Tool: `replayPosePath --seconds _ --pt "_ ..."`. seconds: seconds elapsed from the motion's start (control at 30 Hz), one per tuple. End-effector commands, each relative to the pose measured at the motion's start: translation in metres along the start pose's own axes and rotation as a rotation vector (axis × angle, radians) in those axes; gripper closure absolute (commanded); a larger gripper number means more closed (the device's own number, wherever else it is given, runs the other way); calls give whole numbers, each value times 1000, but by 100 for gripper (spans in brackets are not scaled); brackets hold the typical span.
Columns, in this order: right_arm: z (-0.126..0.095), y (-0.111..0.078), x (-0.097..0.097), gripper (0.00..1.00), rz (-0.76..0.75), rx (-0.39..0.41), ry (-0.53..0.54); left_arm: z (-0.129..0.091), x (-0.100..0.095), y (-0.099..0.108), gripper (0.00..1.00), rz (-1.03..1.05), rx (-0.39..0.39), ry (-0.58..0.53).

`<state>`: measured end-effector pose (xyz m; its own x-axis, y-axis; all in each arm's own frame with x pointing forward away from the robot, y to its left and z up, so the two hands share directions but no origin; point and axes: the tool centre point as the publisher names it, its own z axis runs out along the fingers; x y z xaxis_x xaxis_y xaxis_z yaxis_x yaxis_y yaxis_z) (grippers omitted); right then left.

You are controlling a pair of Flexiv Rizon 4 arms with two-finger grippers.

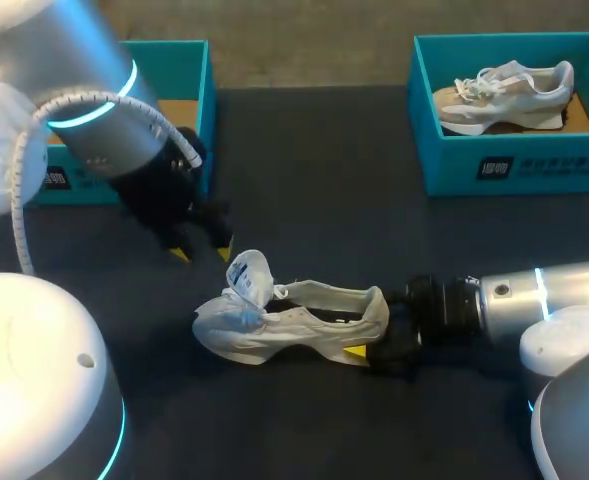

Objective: Take the shoe out of the shoebox, open the shoe tongue, remove and reinsert the insole, then place the shoe into the shoebox

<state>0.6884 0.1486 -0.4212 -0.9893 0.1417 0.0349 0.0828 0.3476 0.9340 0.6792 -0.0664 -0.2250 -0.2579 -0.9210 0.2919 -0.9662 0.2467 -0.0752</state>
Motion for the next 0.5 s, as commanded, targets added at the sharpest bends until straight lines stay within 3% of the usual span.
replayPosePath --seconds 0.03,0.07,0.1,0.3,0.5 --pt "0 2 1 100 1 6 0 -12 20 -11 64 79 -54 -17" --pt "0 2 1 100 1 6 0 -13 25 -13 87 101 -66 -15" --pt "0 2 1 100 1 6 0 -14 29 -15 100 121 -76 -14" --pt "0 2 1 100 1 6 0 -15 50 -20 100 282 -126 -16" --pt "0 2 1 100 1 6 0 -13 66 -16 100 593 -142 -41"
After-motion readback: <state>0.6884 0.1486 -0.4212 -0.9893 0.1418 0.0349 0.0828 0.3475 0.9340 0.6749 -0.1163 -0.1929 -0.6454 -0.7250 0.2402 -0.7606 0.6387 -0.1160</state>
